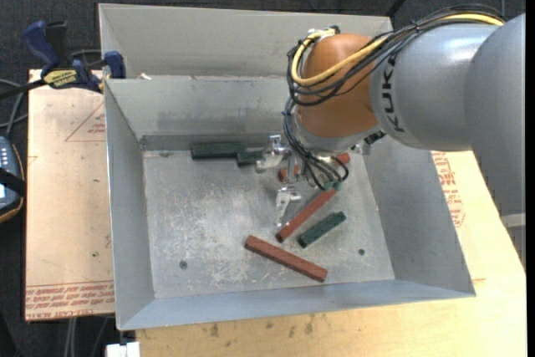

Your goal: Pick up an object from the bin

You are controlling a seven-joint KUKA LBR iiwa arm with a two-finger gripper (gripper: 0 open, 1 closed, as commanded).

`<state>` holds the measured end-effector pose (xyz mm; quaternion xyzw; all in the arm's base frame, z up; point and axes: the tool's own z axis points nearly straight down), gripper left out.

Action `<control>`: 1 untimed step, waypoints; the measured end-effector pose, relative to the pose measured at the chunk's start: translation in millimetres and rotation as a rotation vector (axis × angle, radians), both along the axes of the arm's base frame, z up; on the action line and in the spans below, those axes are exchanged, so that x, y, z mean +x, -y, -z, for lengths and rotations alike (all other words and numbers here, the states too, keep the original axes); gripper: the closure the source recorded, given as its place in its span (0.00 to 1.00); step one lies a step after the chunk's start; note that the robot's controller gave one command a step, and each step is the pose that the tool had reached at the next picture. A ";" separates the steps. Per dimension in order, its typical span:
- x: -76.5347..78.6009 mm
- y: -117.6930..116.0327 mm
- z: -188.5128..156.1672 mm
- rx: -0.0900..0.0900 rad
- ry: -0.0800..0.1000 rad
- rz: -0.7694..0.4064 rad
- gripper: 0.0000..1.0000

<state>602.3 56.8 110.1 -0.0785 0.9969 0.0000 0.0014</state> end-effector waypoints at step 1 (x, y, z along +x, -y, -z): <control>-46.2 7.9 2.8 0.000 -0.004 -0.056 0.00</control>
Offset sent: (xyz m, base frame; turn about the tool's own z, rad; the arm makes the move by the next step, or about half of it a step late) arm -0.0587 0.0111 -0.0401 -0.0445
